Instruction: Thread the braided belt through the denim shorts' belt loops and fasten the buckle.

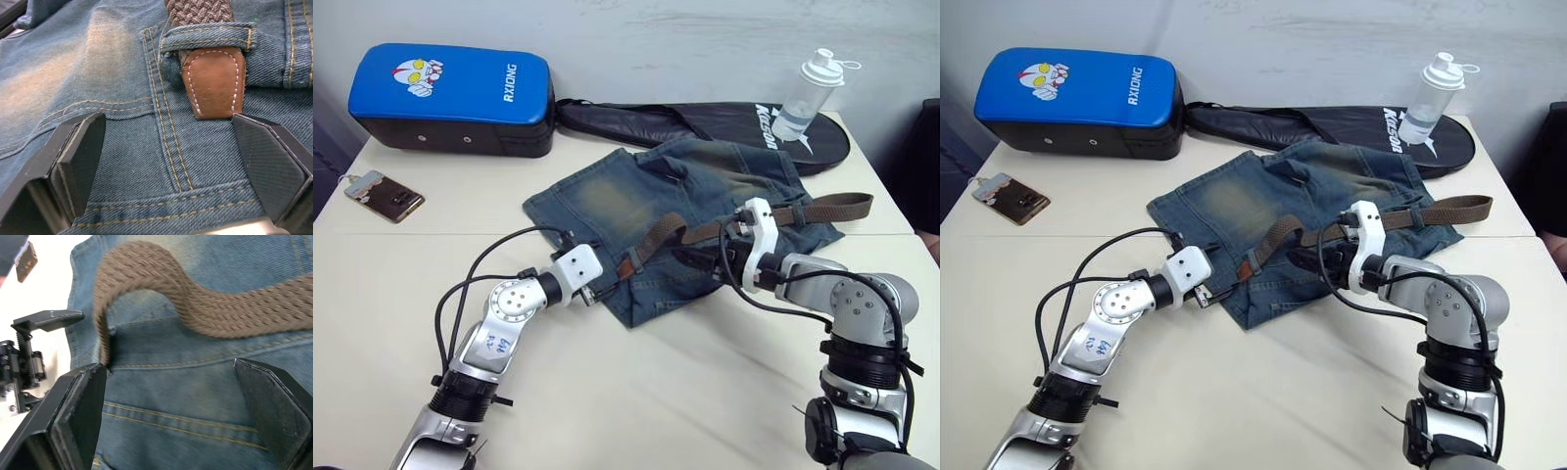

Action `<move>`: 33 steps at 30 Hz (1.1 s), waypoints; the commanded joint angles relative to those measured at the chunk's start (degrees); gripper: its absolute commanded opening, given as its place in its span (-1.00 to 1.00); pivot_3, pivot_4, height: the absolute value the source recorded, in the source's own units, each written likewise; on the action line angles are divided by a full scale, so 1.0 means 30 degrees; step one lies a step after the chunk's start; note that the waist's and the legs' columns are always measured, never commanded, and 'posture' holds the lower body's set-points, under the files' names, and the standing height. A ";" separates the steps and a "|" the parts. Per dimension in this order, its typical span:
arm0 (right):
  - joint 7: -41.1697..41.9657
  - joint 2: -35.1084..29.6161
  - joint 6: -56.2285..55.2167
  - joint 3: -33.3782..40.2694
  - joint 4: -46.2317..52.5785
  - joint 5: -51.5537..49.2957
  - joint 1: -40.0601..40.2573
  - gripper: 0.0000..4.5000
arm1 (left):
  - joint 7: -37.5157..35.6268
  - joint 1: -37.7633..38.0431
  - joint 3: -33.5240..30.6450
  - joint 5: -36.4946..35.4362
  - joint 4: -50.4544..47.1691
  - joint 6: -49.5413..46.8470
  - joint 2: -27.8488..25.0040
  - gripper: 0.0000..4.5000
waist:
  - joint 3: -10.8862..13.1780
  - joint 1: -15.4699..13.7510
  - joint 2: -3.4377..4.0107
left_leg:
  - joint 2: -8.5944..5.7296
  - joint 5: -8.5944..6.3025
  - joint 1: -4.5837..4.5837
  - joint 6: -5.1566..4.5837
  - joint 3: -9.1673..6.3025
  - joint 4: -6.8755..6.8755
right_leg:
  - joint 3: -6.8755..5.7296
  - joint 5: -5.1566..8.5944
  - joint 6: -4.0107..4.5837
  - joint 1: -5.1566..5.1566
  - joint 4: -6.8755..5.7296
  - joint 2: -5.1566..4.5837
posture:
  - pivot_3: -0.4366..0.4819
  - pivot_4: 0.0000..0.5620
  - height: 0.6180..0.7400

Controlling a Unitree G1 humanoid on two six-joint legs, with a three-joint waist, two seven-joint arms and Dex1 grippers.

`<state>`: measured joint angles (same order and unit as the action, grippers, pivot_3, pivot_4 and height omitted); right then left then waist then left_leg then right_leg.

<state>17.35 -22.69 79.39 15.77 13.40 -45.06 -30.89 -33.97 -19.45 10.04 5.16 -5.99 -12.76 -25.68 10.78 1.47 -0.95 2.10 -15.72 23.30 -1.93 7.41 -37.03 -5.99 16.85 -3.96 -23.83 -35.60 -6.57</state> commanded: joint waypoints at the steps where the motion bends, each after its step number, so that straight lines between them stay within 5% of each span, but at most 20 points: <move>1: 0.0415 -0.0472 -0.0839 -0.0640 0.0359 0.0399 0.0165 0.96 | -0.0491 0.0130 -0.0405 -0.0826 -0.1175 -0.0313 -0.0102 1.00 | 0.0002 0.0041 0.0002 | 0.0000 0.0001 0.0002 0.0000 0.0005 0.0001 | 0.0002 0.0000 0.0000 -0.0001 -0.0001 0.0001 | -0.05 -0.47 1.00; 14: 0.0469 -0.0223 -0.1924 -0.1317 -0.0341 0.0926 -0.0397 0.96 | 0.1685 -0.1075 0.1312 0.2086 0.0542 -0.0251 0.0839 1.00 | 0.0001 -0.0024 0.0001 | -0.0004 0.0009 -0.0005 -0.0012 0.0010 -0.0019 | 0.0004 -0.0001 -0.0002 0.0003 -0.0020 0.0002 | -0.05 -0.47 1.00; 19: 0.0716 -0.0909 -0.2551 -0.2290 -0.0377 0.1804 -0.0210 1.00 | 0.2140 -0.0993 0.1044 0.2464 0.0300 -0.0016 0.0645 0.22 | 0.0001 -0.0022 0.0002 | -0.0004 0.0009 -0.0005 -0.0012 0.0011 -0.0015 | 0.0006 -0.0001 -0.0002 0.0003 -0.0012 0.0002 | -0.05 -0.47 1.00; 22: 0.0877 -0.1408 -0.3158 -0.3000 -0.0503 0.2525 -0.0038 0.68 | 0.2220 -0.0682 0.0624 0.2588 -0.0372 0.0133 0.0188 -0.16 | 0.0002 -0.0021 0.0002 | -0.0004 0.0009 -0.0004 -0.0013 0.0011 -0.0020 | 0.0008 -0.0001 -0.0002 0.0003 -0.0015 0.0002 | -0.05 -0.47 1.00; 28: 0.1693 -0.2666 -0.4779 -0.5261 -0.1493 0.4324 0.0344 -0.28 | 0.2794 0.0286 0.0155 0.4387 -0.1726 0.0469 -0.1456 -0.98 | 0.0002 -0.0010 0.0002 | -0.0003 0.0009 -0.0004 -0.0013 0.0006 -0.0018 | 0.0006 -0.0001 -0.0002 0.0000 -0.0018 0.0001 | -0.05 -0.47 1.00; 31: 0.2373 -0.2998 -0.5625 -0.6377 -0.2091 0.5169 0.0107 -0.85 | 0.3098 0.1138 -0.0600 0.5322 -0.2819 0.0205 -0.2557 -1.00 | 0.0001 0.0017 0.0001 | -0.0003 0.0007 -0.0004 -0.0014 0.0015 -0.0014 | 0.0008 -0.0001 -0.0003 0.0002 -0.0003 0.0001 | -0.05 -0.47 1.00; 33: 0.2724 -0.3090 -0.6062 -0.6799 -0.2440 0.5514 0.0002 -0.97 | 0.3183 0.1558 -0.1034 0.5628 -0.3375 -0.0049 -0.2970 -1.00 | 0.0001 0.0036 0.0001 | -0.0001 0.0005 -0.0011 -0.0012 0.0011 -0.0011 | 0.0008 -0.0001 -0.0002 0.0002 -0.0007 0.0001 | -0.05 -0.47 1.00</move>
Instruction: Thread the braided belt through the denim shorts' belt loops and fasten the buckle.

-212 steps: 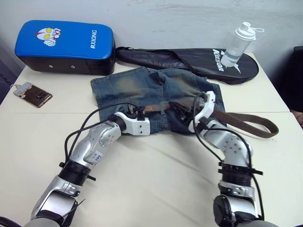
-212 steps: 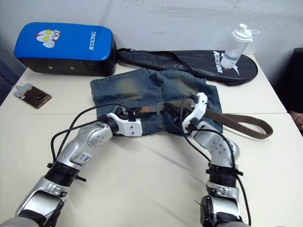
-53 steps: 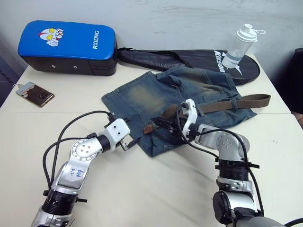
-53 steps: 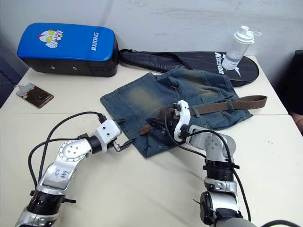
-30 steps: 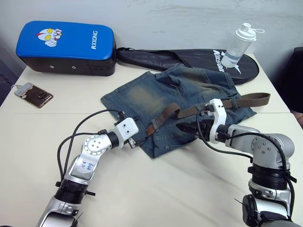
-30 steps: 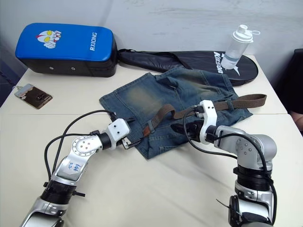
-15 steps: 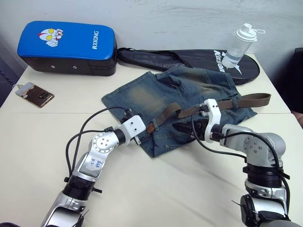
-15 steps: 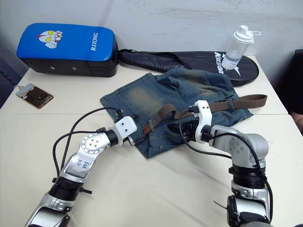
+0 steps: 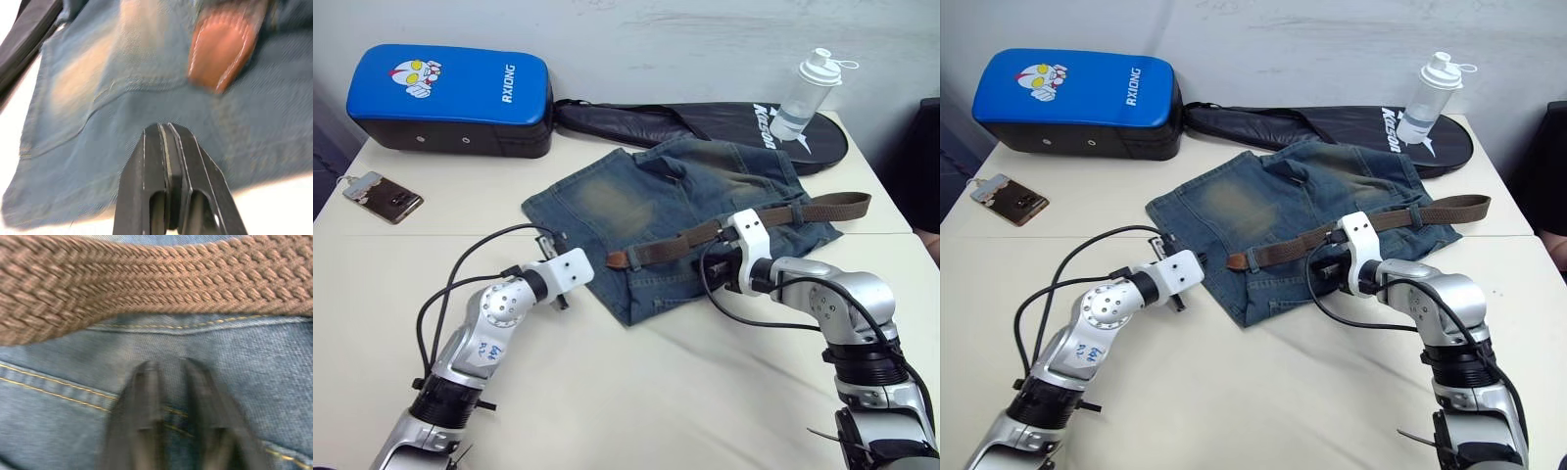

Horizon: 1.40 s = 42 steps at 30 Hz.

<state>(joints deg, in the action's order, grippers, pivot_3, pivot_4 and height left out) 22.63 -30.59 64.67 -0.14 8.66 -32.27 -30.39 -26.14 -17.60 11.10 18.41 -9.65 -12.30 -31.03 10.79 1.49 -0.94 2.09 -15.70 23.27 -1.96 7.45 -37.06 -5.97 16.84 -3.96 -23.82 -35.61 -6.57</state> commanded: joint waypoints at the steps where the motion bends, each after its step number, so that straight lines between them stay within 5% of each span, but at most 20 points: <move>1: 0.1175 -0.0397 -0.1310 -0.1709 -0.1094 0.1364 -0.0273 -0.97 | 0.0624 0.1413 -0.1871 0.1454 -0.2632 -0.0311 -0.1590 -1.00 | 0.0000 0.0029 -0.0001 | 0.0009 -0.0002 0.0001 0.0003 -0.0004 0.0002 | -0.0001 0.0000 0.0001 -0.0003 0.0003 -0.0001 | -0.05 -0.47 1.00; 7: 0.2274 0.0199 -0.2220 -0.2994 -0.2531 0.1996 -0.1417 -0.97 | 0.0413 0.4490 -0.4742 -0.0016 -0.5405 -0.0569 -0.1639 -1.00 | -0.0010 0.0173 -0.0017 | 0.0011 -0.0006 -0.0007 0.0010 -0.0011 0.0002 | -0.0001 0.0001 0.0001 0.0009 0.0007 -0.0002 | -0.05 -0.47 1.00; 8: 0.2425 0.0281 -0.2367 -0.3109 -0.2727 0.2110 -0.1548 -1.00 | 0.0357 0.4299 -0.4378 -0.0640 -0.5704 -0.0328 -0.1180 -0.76 | -0.0010 0.0208 -0.0018 | 0.0030 -0.0017 -0.0023 0.0029 -0.0004 0.0011 | 0.0005 0.0004 0.0008 0.0005 0.0003 -0.0001 | -0.05 -0.47 1.00; 10: 0.2643 0.0421 -0.2506 -0.3224 -0.2960 0.2254 -0.1754 -1.00 | 0.0118 0.3911 -0.3531 -0.0901 -0.5963 0.0008 -0.0766 -0.62 | -0.0014 0.0267 -0.0022 | 0.0056 -0.0029 -0.0038 0.0051 0.0014 0.0017 | 0.0000 0.0009 0.0018 -0.0001 0.0003 0.0002 | -0.05 -0.47 1.00; 13: 0.2886 0.0663 -0.2453 -0.3141 -0.2988 0.2429 -0.1931 -1.00 | -0.0375 0.2985 -0.1879 0.0255 -0.5319 0.0747 -0.0799 -0.01 | -0.0030 0.0061 -0.0048 | 0.0060 -0.0072 -0.0047 0.0136 -0.0002 -0.0010 | -0.0013 0.0011 0.0031 0.0022 -0.0005 -0.0006 | -0.05 -0.47 1.00; 16: 0.2846 0.0793 -0.2067 -0.2870 -0.2458 0.2413 -0.1741 -1.00 | -0.0404 0.1797 -0.0433 0.1260 -0.3950 0.1189 -0.0635 0.37 | -0.0031 0.0189 -0.0050 | 0.0064 -0.0056 -0.0055 0.0109 0.0016 0.0018 | -0.0008 0.0016 0.0042 0.0009 -0.0012 -0.0001 | -0.05 -0.47 1.00; 38: 0.1549 0.0629 0.1190 -0.0201 0.1546 0.2168 0.0164 -1.00 | 0.2027 -0.3029 0.2806 0.4062 0.3679 0.3303 0.2820 0.37 | -0.0031 -0.0408 -0.0050 | 0.0074 -0.0042 -0.0027 0.0045 0.0048 -0.0033 | -0.0038 0.0018 0.0044 0.0000 -0.0020 0.0018 | -0.05 -0.47 1.00; 42: 0.1452 0.0689 0.1342 -0.0161 0.1604 0.2154 0.0067 -1.00 | 0.2213 -0.2866 0.2510 0.4411 0.3435 0.3042 0.2617 -0.15 | -0.0031 -0.0459 -0.0050 | 0.0072 -0.0040 -0.0027 0.0042 0.0049 -0.0049 | -0.0036 0.0017 0.0043 0.0000 -0.0034 0.0018 | -0.05 -0.47 1.00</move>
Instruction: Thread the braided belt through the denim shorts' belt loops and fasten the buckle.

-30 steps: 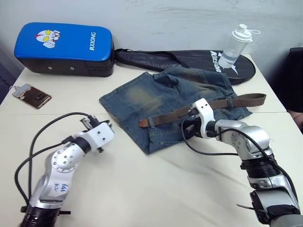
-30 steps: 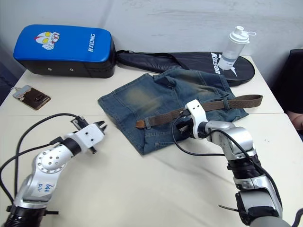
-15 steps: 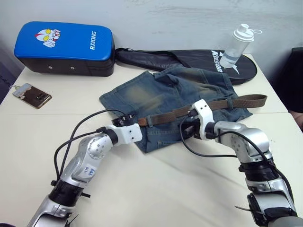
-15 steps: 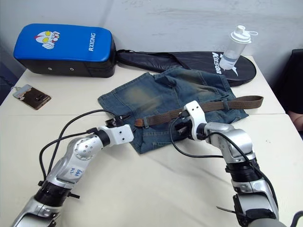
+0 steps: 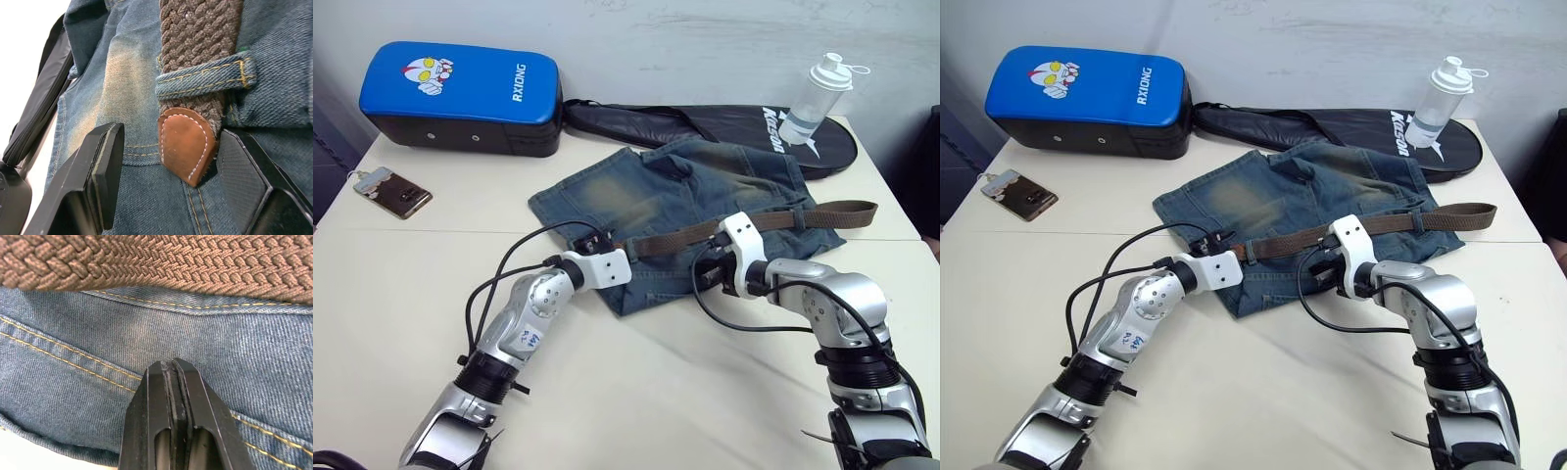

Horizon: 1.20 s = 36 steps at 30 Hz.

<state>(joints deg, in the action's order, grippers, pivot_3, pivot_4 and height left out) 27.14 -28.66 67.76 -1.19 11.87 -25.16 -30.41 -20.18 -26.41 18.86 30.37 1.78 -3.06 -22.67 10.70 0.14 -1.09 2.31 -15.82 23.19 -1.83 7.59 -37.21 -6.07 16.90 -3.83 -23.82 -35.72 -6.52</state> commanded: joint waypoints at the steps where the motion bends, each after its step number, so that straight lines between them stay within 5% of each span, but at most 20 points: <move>1: -0.0056 0.0042 0.0311 0.0190 0.0521 -0.0213 0.0058 -1.00 | 0.0225 0.0162 -0.0192 0.0504 -0.0586 -0.0099 -0.0319 -0.34 | 0.0000 -0.0009 0.0000 | 0.0000 0.0001 0.0001 -0.0001 -0.0001 0.0001 | -0.0001 0.0000 0.0000 0.0000 -0.0001 0.0000 | -0.05 -0.47 1.00; 5: -0.0066 -0.0088 0.0050 -0.0034 -0.0007 0.0054 0.0036 -1.00 | -0.0369 0.0982 -0.1062 0.0873 -0.2768 -0.0913 -0.1416 -0.94 | 0.0000 0.0066 0.0001 | 0.0002 0.0002 -0.0002 -0.0001 0.0007 0.0022 | 0.0002 0.0000 0.0000 -0.0007 0.0003 0.0002 | -0.05 -0.47 1.00; 14: 0.1013 -0.0571 -0.1094 -0.1480 -0.2115 0.0737 -0.0846 -1.00 | -0.3103 0.5216 -0.5346 0.3466 -1.0362 -0.5133 -0.5195 -0.94 | 0.0001 0.0259 0.0002 | 0.0004 0.0001 -0.0001 0.0000 0.0007 0.0022 | 0.0012 0.0001 0.0002 -0.0015 0.0004 -0.0005 | -0.05 -0.47 1.00; 19: 0.2150 -0.0419 -0.2181 -0.2791 -0.3809 0.1156 -0.1993 -1.00 | -0.4369 0.9888 -0.9735 0.4504 -1.3335 -0.6871 -0.6205 -0.94 | -0.0002 0.0677 -0.0003 | 0.0017 -0.0008 -0.0019 0.0015 0.0001 0.0042 | 0.0026 0.0004 0.0007 -0.0015 0.0017 -0.0005 | -0.05 -0.47 1.00; 28: 0.3904 -0.0021 -0.3725 -0.4052 -0.6283 0.1968 -0.3889 -1.00 | -0.4584 1.7704 -1.7266 0.4165 -1.4625 -0.6710 -0.4974 -0.94 | -0.0023 0.0964 -0.0039 | 0.0051 -0.0084 -0.0033 0.0151 -0.0030 0.0052 | 0.0009 0.0032 0.0060 -0.0017 0.0025 -0.0007 | -0.05 -0.47 1.00; 36: 0.4814 0.0186 -0.3978 -0.4067 -0.6600 0.2119 -0.4409 -1.00 | -0.4785 1.7497 -1.7238 0.2297 -1.4851 -0.7209 -0.3005 -0.94 | -0.0020 0.1031 -0.0033 | 0.0068 -0.0100 -0.0025 0.0172 -0.0020 0.0082 | 0.0016 0.0052 0.0097 -0.0049 0.0019 -0.0009 | -0.05 -0.47 1.00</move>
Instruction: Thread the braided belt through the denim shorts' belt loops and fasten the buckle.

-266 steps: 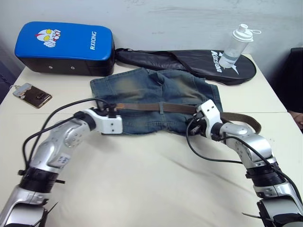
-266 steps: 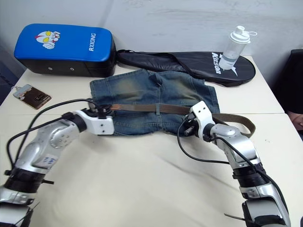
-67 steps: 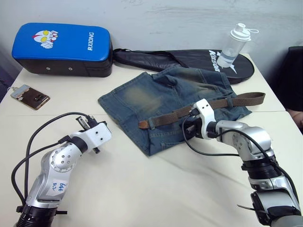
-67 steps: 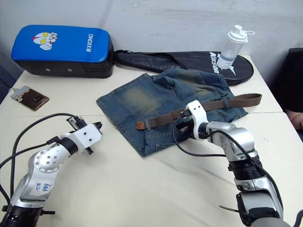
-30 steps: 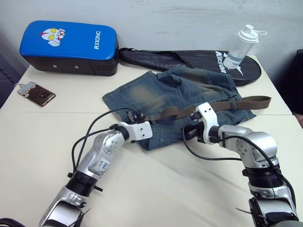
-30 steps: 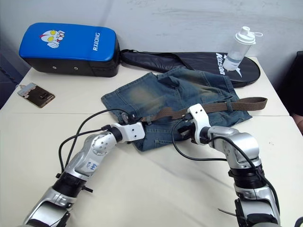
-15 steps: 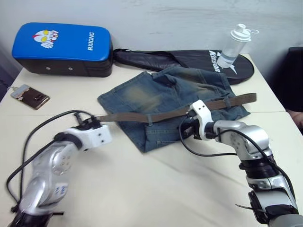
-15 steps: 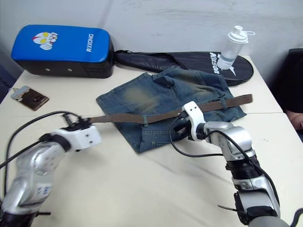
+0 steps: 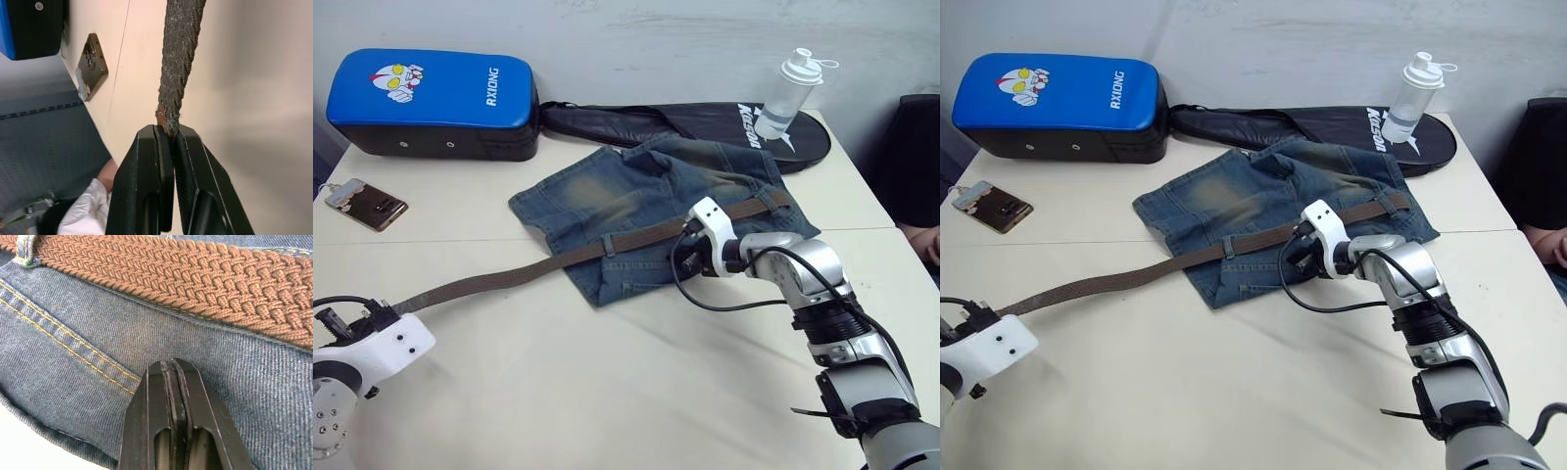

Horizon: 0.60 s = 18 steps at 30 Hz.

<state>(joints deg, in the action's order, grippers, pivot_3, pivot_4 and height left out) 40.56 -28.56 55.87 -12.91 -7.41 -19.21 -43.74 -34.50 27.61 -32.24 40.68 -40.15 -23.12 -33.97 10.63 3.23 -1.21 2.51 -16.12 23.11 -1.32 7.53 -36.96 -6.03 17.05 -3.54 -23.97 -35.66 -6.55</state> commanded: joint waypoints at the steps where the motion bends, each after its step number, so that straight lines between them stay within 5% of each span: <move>1: 0.0442 0.0147 -0.0008 -0.0104 -0.0107 0.0112 0.0031 -1.00 | -0.0114 -0.0663 -0.0146 -0.1478 -0.0928 -0.0668 0.0993 -0.94 | 0.0005 -0.0004 0.0009 | -0.0001 0.0000 0.0001 0.0000 0.0004 0.0003 | 0.0002 0.0000 0.0000 0.0000 0.0000 0.0000 | -0.05 -0.47 1.00; 5: 0.2377 -0.0354 -0.0204 0.0660 0.0640 -0.1019 -0.0122 -0.39 | -0.1153 -0.3403 0.0145 -0.6404 -0.1664 -0.1555 0.2662 -0.27 | 0.0011 -0.0086 0.0017 | 0.0000 0.0002 0.0022 -0.0002 0.0002 -0.0008 | -0.0007 -0.0001 -0.0002 -0.0009 -0.0011 0.0000 | -0.05 -0.47 1.00; 11: 0.5854 -0.2698 -0.0930 0.1141 0.1633 -0.1877 -0.0862 0.94 | -0.3458 -0.7717 0.1623 -1.3013 -0.2910 -0.3358 0.2295 0.94 | 0.0045 -0.0364 0.0070 | -0.0018 0.0071 0.0040 -0.0101 0.0015 -0.0039 | -0.0030 -0.0006 -0.0011 -0.0011 -0.0039 0.0000 | -0.05 -0.47 1.00; 15: 0.7742 -0.4372 -0.2256 0.1246 0.2681 -0.1829 -0.1008 0.99 | -0.4263 -1.0868 0.5684 -1.5705 -0.2424 -0.4773 0.2010 0.99 | 0.0045 -0.0564 0.0070 | -0.0031 0.0073 0.0033 -0.0106 0.0029 -0.0054 | -0.0025 -0.0015 -0.0027 0.0001 -0.0041 0.0002 | -0.05 -0.47 1.00; 18: 0.7674 -0.5534 -0.3232 0.1213 0.3373 -0.0982 -0.0544 0.99 | -0.4093 -1.3266 1.0540 -1.4416 0.0072 -0.3725 0.1749 0.99 | 0.0044 -0.0679 0.0069 | -0.0046 0.0079 0.0026 -0.0108 0.0014 -0.0072 | -0.0053 -0.0017 -0.0031 0.0028 -0.0042 0.0013 | -0.05 -0.47 1.00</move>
<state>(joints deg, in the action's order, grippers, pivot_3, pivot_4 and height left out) 63.06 -43.35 48.17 -10.66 0.60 -23.17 -45.84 -46.98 -10.50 -6.65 -4.15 -42.64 -36.27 -27.99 10.76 1.19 -1.00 2.36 -15.88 23.18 -1.65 7.61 -37.19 -6.16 16.98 -3.67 -23.87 -35.77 -6.49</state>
